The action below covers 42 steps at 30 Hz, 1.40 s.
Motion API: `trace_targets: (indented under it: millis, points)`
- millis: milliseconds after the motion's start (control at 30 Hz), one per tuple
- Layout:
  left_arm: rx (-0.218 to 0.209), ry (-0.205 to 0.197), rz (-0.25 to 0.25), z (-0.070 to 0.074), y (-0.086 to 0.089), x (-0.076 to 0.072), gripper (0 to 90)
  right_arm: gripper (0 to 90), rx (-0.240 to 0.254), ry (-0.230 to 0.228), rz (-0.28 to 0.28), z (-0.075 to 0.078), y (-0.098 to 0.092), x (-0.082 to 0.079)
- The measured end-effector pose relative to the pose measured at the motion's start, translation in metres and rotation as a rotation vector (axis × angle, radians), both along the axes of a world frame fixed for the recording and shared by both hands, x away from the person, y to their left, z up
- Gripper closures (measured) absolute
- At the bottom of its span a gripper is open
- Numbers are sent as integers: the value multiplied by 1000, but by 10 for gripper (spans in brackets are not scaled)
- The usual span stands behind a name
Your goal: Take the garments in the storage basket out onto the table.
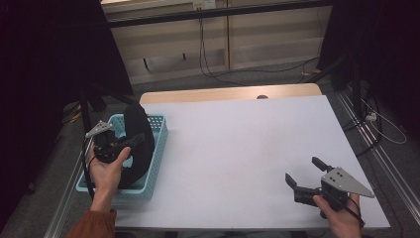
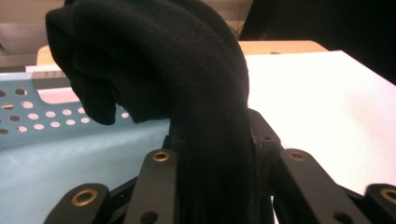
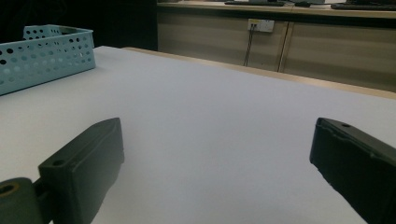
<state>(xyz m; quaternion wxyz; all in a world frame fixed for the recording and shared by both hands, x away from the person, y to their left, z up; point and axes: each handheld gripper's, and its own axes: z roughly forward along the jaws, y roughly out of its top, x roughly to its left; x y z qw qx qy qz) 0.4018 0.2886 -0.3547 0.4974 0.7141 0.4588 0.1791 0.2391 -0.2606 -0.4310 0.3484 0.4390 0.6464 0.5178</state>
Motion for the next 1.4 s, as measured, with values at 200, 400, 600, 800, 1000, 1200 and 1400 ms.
trace_targets:
  millis: [200,400,600,800,1000,1200,1400]
  points:
    - [-20,-61,20,4,1,-4,698,20,-1,-1,0,0,0,0]
    - [-27,-101,31,9,0,-8,697,20,-1,-2,0,0,0,0]
    - [-36,-135,44,13,-2,-11,697,20,0,-2,-1,0,0,0]
    - [-52,-161,52,20,-3,-13,698,20,1,-2,-1,0,0,0]
    - [-70,-190,58,29,-2,-15,698,20,-1,-1,-4,0,0,1]
    - [-82,-210,62,36,-3,-15,698,20,0,-2,-3,0,0,1]
    - [-99,-239,74,46,0,-17,698,20,2,-4,-2,0,0,1]
